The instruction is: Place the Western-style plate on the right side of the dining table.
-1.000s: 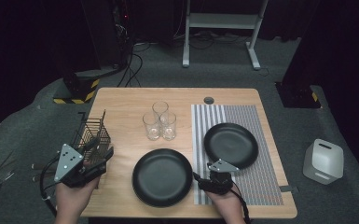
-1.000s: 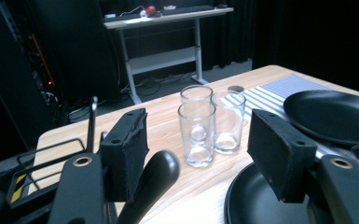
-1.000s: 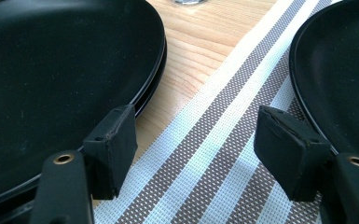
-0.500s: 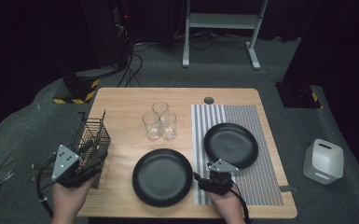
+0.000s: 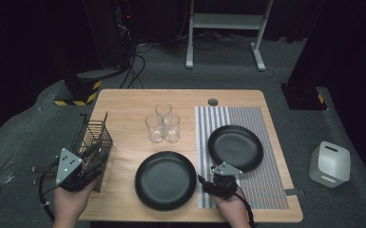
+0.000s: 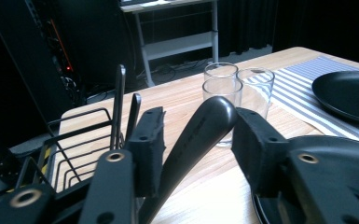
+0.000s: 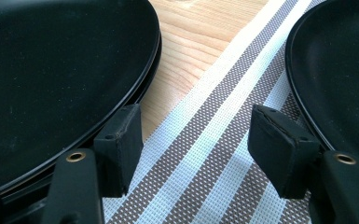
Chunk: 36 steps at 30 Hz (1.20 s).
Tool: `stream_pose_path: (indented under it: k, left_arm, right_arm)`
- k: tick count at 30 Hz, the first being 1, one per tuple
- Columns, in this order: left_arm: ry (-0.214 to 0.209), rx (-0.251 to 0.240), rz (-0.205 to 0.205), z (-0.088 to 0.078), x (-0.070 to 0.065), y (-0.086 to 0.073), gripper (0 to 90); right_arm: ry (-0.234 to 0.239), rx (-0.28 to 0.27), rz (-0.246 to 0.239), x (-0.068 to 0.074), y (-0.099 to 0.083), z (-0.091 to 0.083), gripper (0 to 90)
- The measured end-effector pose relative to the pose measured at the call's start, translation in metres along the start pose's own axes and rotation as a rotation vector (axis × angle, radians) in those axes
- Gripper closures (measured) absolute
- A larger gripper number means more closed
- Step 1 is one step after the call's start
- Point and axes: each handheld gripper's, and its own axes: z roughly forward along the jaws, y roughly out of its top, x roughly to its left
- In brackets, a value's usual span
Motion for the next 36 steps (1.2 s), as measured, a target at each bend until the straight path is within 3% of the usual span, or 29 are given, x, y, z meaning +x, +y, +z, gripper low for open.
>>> stream_pose_path:
  k: [14, 36]
  left_arm:
    - [0.031, 0.008, 0.048, 0.0, -0.001, -0.004, 67.5]
    - [0.032, -0.022, -0.006, -0.006, 0.019, 0.0, 69.8]
  right_arm:
    - [0.003, 0.006, 0.002, 0.0, 0.0, 0.001, 36.7]
    - [0.011, 0.008, 0.005, -0.001, -0.001, 0.001, 36.3]
